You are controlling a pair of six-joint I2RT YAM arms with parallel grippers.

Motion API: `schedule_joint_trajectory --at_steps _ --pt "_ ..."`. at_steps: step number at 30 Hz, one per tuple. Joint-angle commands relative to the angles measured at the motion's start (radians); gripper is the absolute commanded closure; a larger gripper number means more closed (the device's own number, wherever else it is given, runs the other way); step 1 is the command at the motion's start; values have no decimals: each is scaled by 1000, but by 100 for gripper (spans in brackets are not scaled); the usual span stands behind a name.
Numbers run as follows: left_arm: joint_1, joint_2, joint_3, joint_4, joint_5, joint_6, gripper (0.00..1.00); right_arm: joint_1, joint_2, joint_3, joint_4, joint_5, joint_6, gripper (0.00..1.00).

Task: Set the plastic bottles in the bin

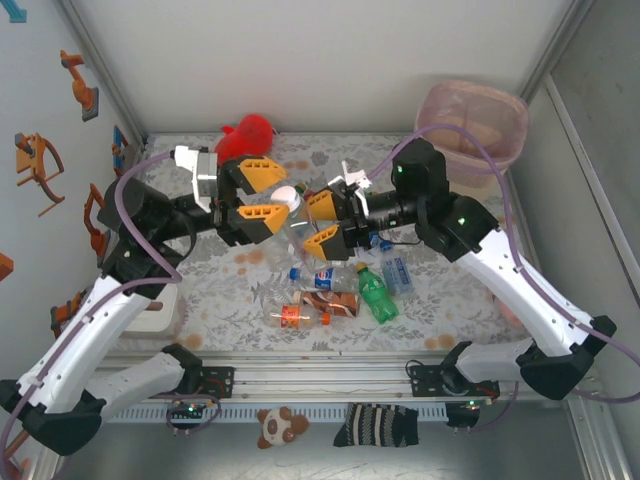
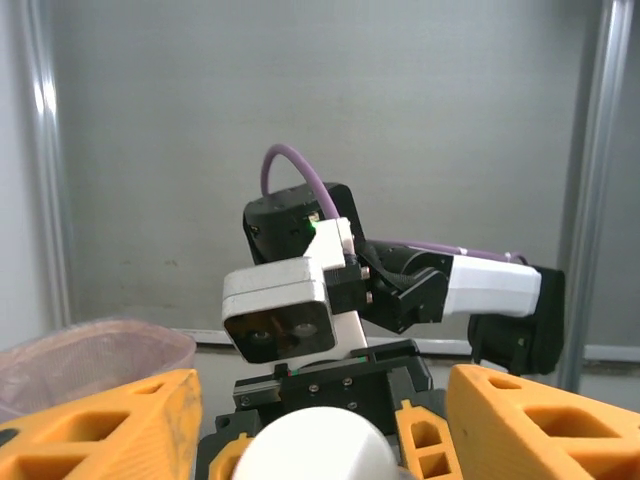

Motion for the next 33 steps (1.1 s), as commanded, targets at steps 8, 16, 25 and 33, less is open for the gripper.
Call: schedule_joint_trajectory --at_steps 8,16,25,33 --pt "0 -113 -72 -159 -227 88 26 -122 18 122 -77 220 75 46" --pt "0 -119 -96 -228 -301 94 26 -358 49 221 -145 346 134 47" --pt "1 -111 -113 -228 -309 94 26 -621 192 432 -311 565 226 48" --pt "1 -95 -123 -250 -339 94 26 -774 368 627 -461 780 281 48"
